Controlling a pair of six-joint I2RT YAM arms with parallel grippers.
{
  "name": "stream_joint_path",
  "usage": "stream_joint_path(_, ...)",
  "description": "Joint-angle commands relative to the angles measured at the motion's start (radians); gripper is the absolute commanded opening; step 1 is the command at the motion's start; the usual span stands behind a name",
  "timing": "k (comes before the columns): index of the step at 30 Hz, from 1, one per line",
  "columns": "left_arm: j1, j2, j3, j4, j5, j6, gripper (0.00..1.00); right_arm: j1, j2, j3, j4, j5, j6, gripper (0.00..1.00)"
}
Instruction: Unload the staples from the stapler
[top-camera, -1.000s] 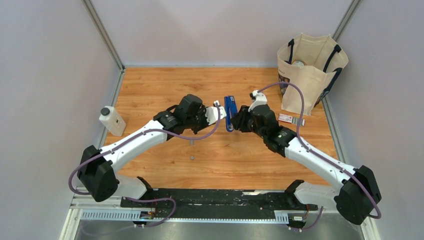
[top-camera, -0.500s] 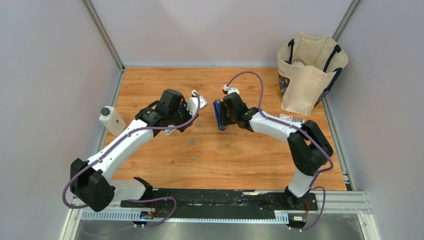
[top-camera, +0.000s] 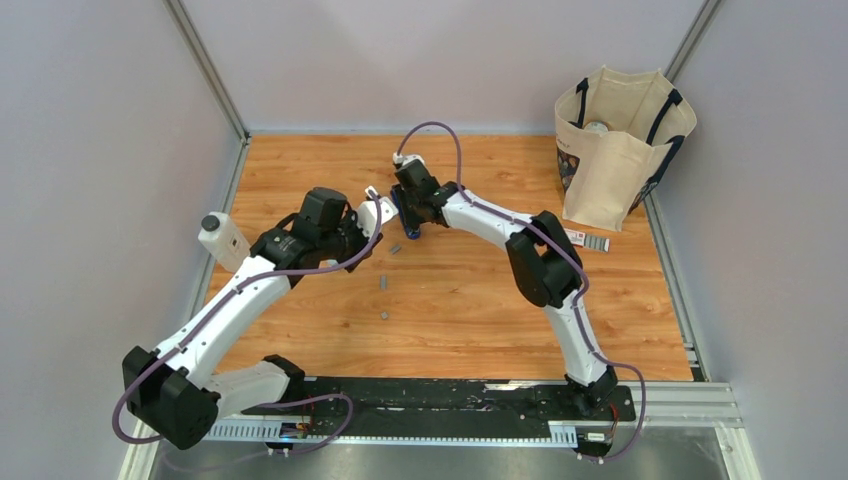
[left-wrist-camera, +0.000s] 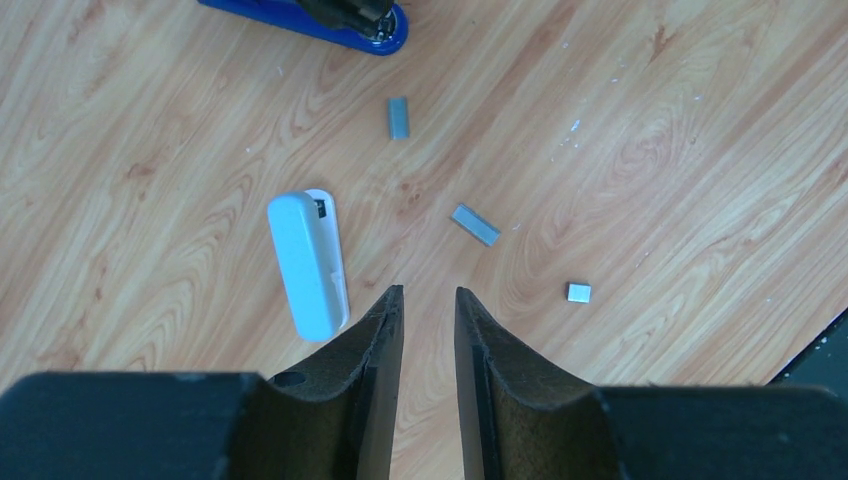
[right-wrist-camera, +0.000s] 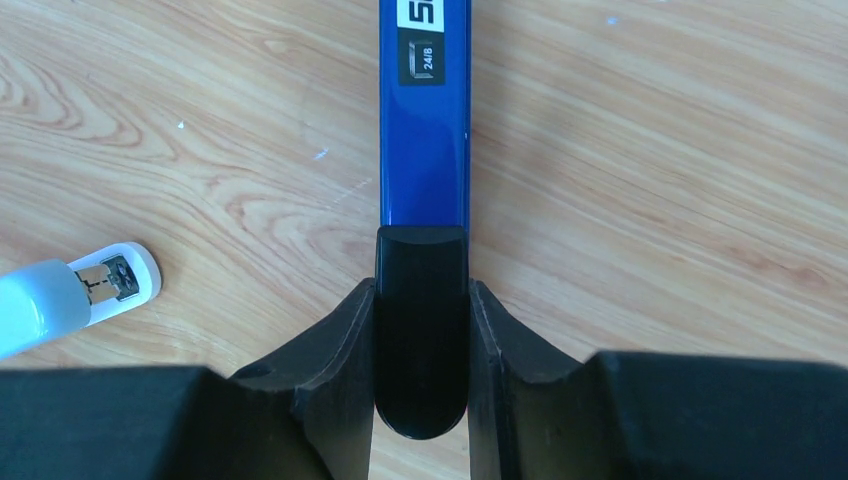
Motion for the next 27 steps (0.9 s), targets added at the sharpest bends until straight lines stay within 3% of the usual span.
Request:
stream_joint_path(1,0.013,-0.036,-0.015,0.016,0.011,-0.009,0.34,0.032,0.057,0.144,-0.136,0.009,-0.073,0.04)
stream_joint_path(3,0.016,-0.036,-0.019,0.018,0.011,-0.012,0.35,0.038,0.056,0.142,-0.150,0.003,-0.081,0.09)
stream_joint_path(5,0.016,-0.037,-0.024,0.019,0.014,-0.010,0.36,0.039,0.050,0.137,-0.164,-0.002,-0.089,0.25)
stream_joint_path(7,0.016,-0.040,-0.024,0.019,0.019,-0.018,0.38,0.039,0.033,0.135,-0.176,-0.002,-0.098,0.52)
stream_joint_path(11,0.016,-0.046,-0.027,0.021,0.017,-0.026,0.40,0.029,-0.021,0.131,-0.194,0.001,-0.104,0.81)
stream_joint_path(13,0.015,-0.051,-0.029,0.024,0.017,-0.027,0.40,0.018,-0.059,0.126,-0.198,0.001,-0.101,0.90)
stream_joint_path(20,0.016,-0.068,-0.045,0.027,0.007,-0.030,0.40,-0.097,-0.283,-0.042,-0.164,0.004,-0.023,0.92)
stream_joint_path(27,0.016,-0.071,-0.048,0.030,0.008,-0.026,0.40,-0.373,-0.484,-0.338,-0.181,0.113,0.114,0.91)
